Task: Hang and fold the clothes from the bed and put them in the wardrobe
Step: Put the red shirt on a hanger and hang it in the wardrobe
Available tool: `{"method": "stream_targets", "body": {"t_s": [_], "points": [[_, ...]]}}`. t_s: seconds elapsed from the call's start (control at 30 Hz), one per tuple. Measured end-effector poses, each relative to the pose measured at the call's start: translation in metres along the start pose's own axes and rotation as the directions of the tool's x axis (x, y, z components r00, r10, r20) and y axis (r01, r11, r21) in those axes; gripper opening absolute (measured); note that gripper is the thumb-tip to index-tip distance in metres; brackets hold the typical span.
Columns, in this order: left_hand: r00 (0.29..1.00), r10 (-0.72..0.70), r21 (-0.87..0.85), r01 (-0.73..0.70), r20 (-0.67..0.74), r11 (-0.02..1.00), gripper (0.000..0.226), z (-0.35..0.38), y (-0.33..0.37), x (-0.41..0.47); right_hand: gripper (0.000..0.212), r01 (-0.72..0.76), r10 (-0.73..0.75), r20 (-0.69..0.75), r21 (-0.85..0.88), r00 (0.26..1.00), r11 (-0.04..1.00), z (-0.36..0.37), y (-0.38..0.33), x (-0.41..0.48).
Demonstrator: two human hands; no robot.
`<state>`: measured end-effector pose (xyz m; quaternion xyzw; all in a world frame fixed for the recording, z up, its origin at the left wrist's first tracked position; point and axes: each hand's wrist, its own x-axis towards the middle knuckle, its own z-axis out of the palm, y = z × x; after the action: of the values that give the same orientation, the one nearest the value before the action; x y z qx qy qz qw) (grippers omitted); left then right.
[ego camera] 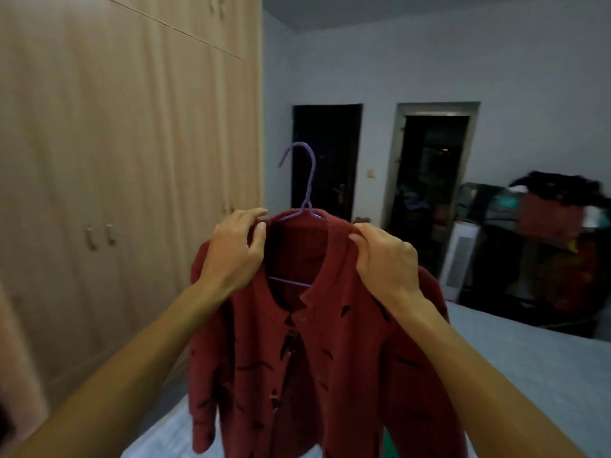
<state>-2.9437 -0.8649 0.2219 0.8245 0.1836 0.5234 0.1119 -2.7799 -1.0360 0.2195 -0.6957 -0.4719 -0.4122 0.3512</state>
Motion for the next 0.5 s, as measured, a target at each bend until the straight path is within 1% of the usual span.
{"method": "stream_targets", "body": {"t_s": [0.07,0.1,0.17,0.27,0.37,0.43,0.5], "points": [[0.998,-0.04,0.085,0.043,-0.039,0.995,0.034,-0.032,-0.003,-0.012,0.032,0.012,-0.013,0.006,0.05,1.0,0.999,0.004,-0.023,0.003],[0.997,-0.059,0.136,0.066,-0.054,0.989,0.033,-0.053,-0.007,-0.021,0.029,0.016,-0.017,0.01,0.101,1.0,0.995,0.007,-0.04,0.004],[0.995,-0.079,0.212,0.092,-0.066,0.973,0.033,-0.084,-0.014,-0.034,0.024,0.011,-0.014,0.02,0.135,1.0,0.991,0.012,-0.062,0.007],[0.985,-0.156,0.347,0.174,-0.079,0.922,0.035,-0.139,-0.03,-0.055,0.024,0.049,-0.048,-0.009,0.179,0.999,0.983,0.017,-0.106,0.014],[0.961,-0.222,0.413,0.272,-0.165,0.869,0.031,-0.197,-0.046,-0.071,0.018,0.101,-0.099,-0.024,0.233,0.995,0.967,0.021,-0.161,0.024],[0.946,-0.231,0.439,0.312,-0.229,0.843,0.029,-0.234,-0.053,-0.078,0.012,0.126,-0.122,-0.033,0.275,0.992,0.953,0.023,-0.201,0.034],[0.933,-0.227,0.452,0.335,-0.278,0.827,0.029,-0.269,-0.061,-0.085,0.012,0.132,-0.133,-0.018,0.309,0.991,0.942,0.027,-0.24,0.043]]}}
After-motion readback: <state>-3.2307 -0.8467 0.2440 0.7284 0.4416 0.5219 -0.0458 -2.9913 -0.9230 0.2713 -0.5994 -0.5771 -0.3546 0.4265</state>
